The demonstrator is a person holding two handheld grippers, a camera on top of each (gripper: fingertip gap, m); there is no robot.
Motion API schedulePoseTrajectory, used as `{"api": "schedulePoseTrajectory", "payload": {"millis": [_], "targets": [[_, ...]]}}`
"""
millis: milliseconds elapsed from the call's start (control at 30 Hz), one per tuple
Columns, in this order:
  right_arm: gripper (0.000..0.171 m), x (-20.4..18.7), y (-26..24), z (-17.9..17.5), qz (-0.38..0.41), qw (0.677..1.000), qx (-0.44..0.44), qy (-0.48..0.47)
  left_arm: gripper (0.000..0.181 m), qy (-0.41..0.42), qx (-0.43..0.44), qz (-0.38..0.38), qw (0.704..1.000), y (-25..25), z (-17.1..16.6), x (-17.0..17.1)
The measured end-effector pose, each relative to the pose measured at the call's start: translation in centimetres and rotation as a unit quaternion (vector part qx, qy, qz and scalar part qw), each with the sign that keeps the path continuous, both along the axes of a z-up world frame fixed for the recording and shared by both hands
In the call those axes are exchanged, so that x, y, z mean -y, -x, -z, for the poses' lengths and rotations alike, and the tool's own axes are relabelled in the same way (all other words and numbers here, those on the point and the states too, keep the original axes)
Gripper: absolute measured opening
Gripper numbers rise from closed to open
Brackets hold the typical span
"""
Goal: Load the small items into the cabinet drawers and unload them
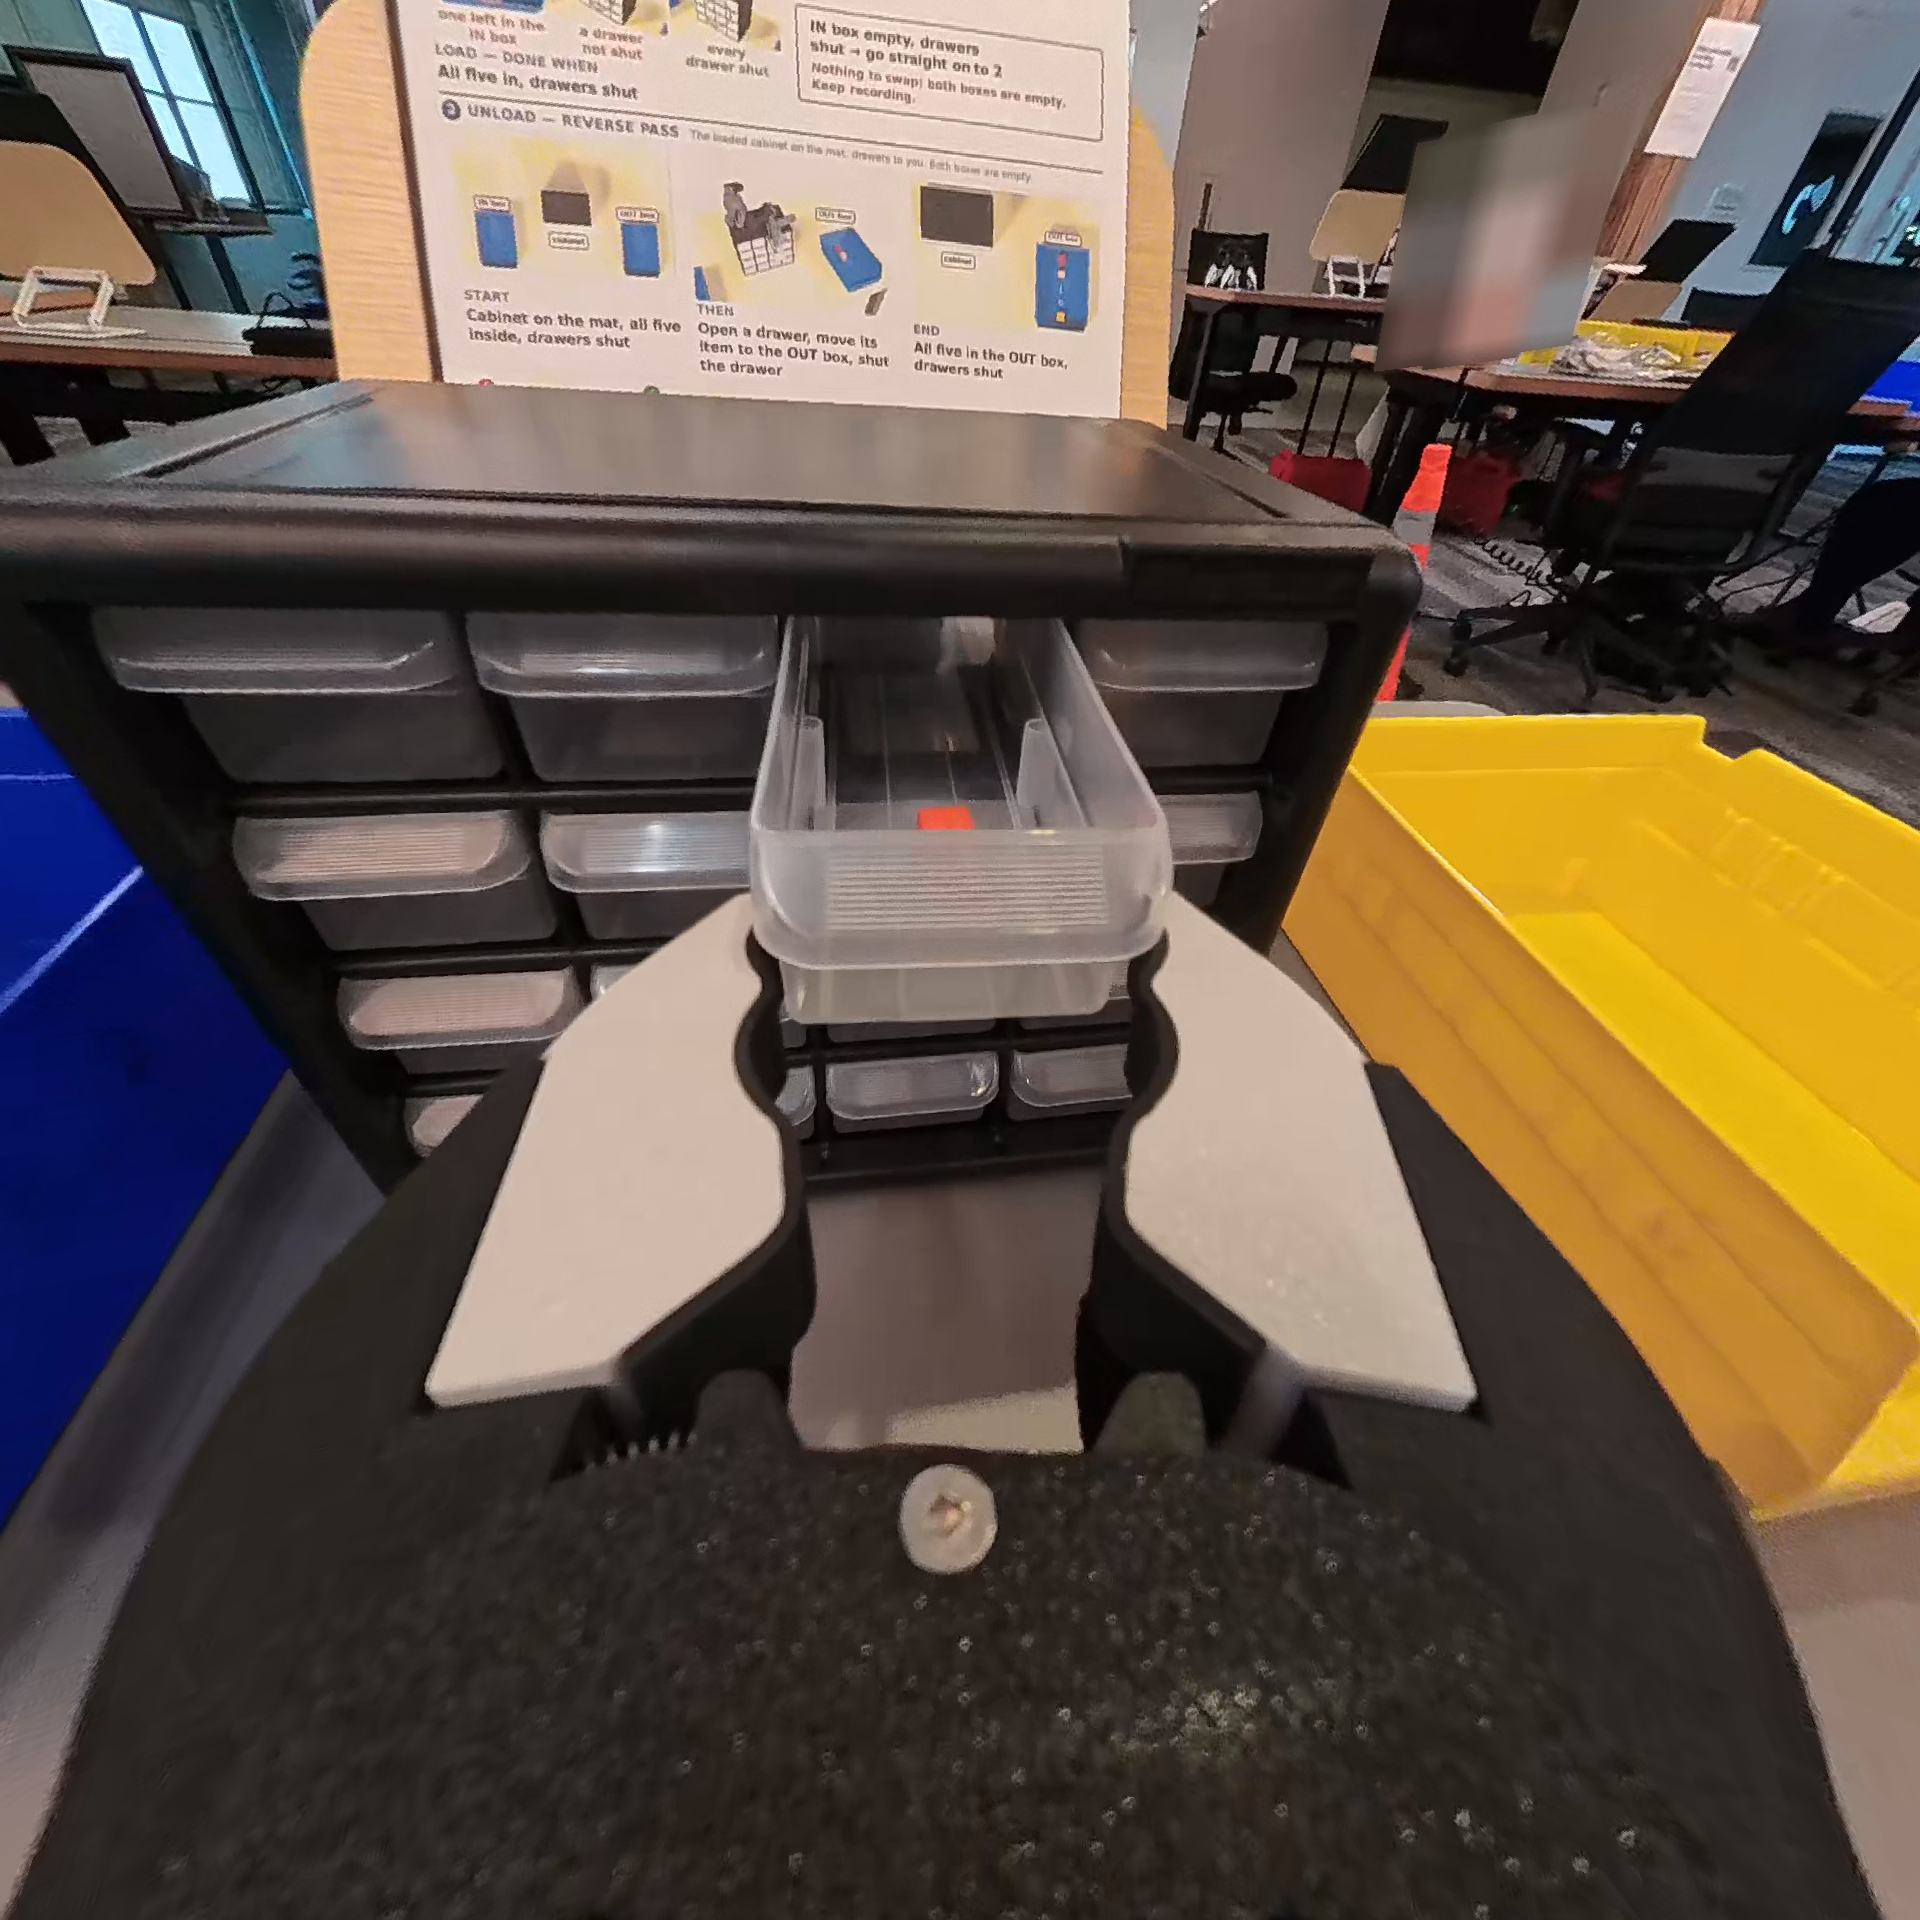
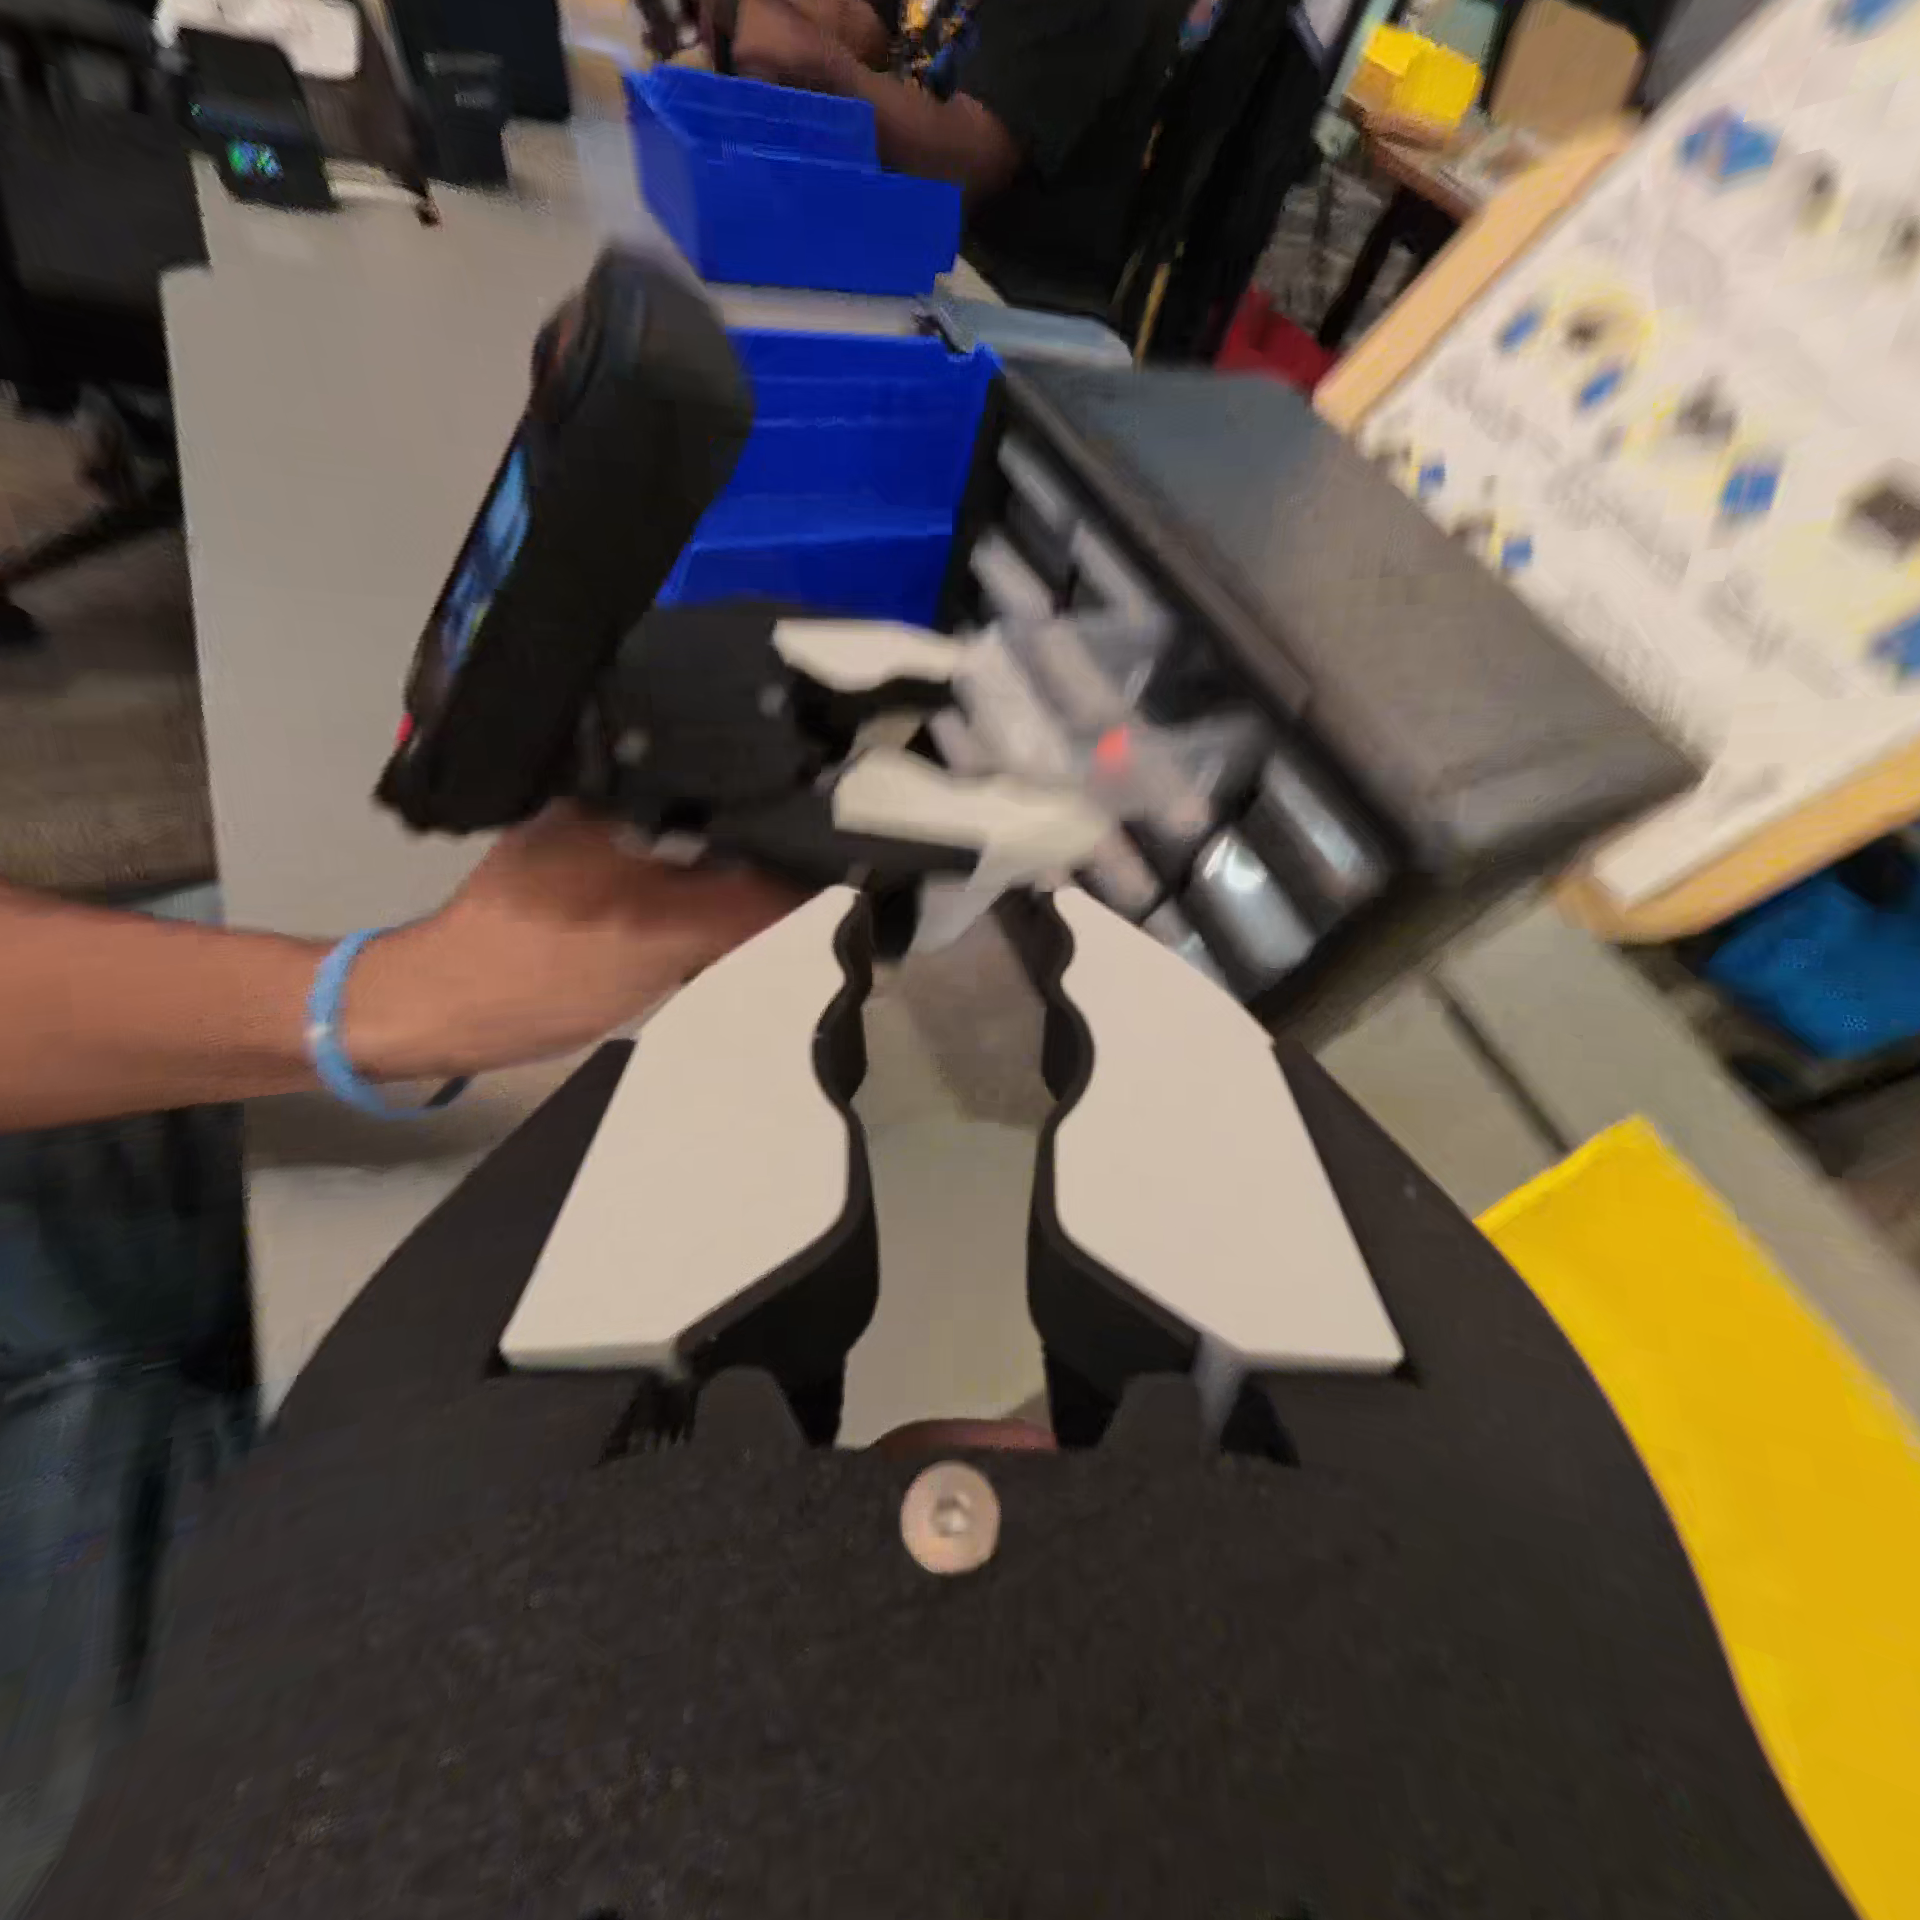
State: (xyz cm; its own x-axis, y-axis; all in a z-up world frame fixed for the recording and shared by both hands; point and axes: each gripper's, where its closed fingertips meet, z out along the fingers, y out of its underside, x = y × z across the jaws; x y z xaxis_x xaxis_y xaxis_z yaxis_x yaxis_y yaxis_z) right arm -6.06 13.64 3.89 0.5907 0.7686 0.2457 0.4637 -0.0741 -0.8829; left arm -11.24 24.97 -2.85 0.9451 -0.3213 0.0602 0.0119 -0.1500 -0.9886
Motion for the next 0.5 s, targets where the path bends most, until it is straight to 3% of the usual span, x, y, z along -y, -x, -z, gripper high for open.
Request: {"api": "schedulePoseTrajectory", "payload": {"millis": [100, 233, 500], "targets": [[0.028, -4.8, 2.8, -1.8, -0.062, 0.993, 0.09, 0.047, 0.063, -0.004, -0.002, 0.003, 1.0, 0.1, 0.0, 0.9], [0.031, -8.5, 5.3, 1.2, -0.126, 0.945, 0.247, 0.171, 0.063, -0.007, -0.004, 0.005, 1.0, 0.3, 0.2, 1.6], [0.03, -11.0, 5.4, 6.0, -0.127, 0.854, 0.422, 0.277, 0.063, -0.003, -0.006, 0.007, 1.0, 0.2, 0.3, 1.7]]}}
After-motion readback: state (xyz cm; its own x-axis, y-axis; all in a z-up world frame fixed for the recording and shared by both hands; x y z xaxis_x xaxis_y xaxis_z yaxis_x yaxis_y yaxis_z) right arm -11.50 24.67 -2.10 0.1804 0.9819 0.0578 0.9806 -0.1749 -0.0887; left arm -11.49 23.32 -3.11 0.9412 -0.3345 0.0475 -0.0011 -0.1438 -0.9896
